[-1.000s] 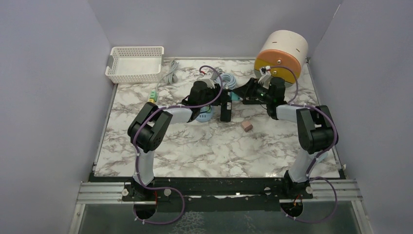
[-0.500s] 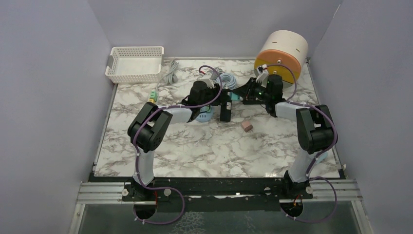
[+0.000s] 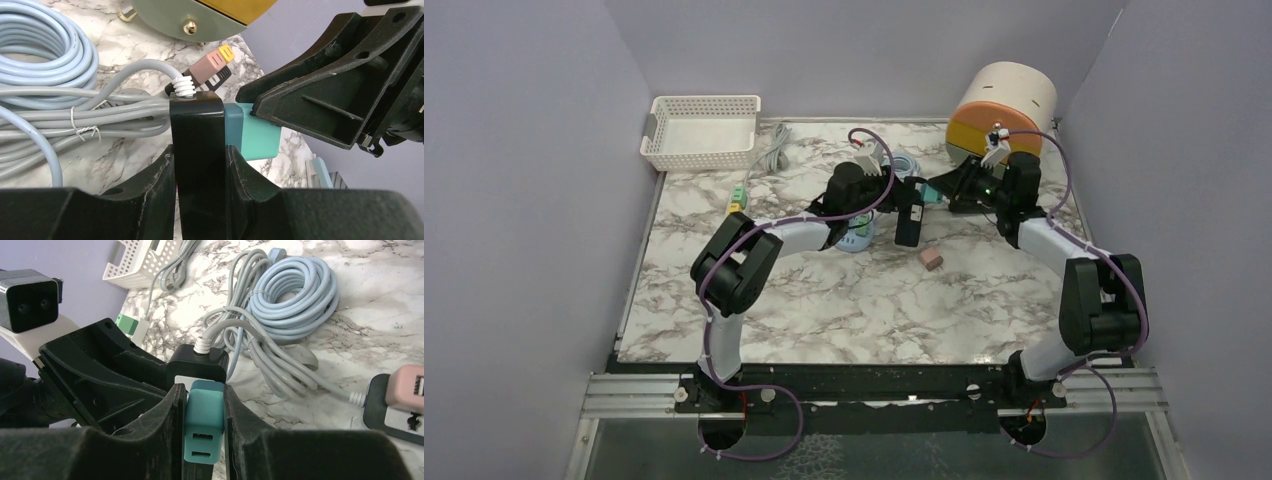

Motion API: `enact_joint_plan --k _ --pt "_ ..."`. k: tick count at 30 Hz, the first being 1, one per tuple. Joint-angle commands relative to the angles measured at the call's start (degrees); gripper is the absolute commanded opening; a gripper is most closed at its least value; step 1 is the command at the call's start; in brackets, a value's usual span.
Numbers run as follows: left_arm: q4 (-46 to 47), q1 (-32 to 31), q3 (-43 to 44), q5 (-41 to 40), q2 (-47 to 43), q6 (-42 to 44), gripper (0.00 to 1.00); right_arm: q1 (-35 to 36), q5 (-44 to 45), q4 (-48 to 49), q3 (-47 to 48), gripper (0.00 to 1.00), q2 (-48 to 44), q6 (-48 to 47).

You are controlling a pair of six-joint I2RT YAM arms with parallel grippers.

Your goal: Pull the plug off the socket

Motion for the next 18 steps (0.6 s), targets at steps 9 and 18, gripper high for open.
enact_joint_plan --k 9,18 --pt "-13.61 4.26 3.39 -16.34 2.37 7.12 0.00 -7.18 -15.33 15.42 -1.13 0.01 -4.43 13.68" --pt "-17.16 4.83 5.26 -18.83 3.82 8.22 0.00 -6.12 -12.54 4.71 3.77 0.01 -4.02 4.86"
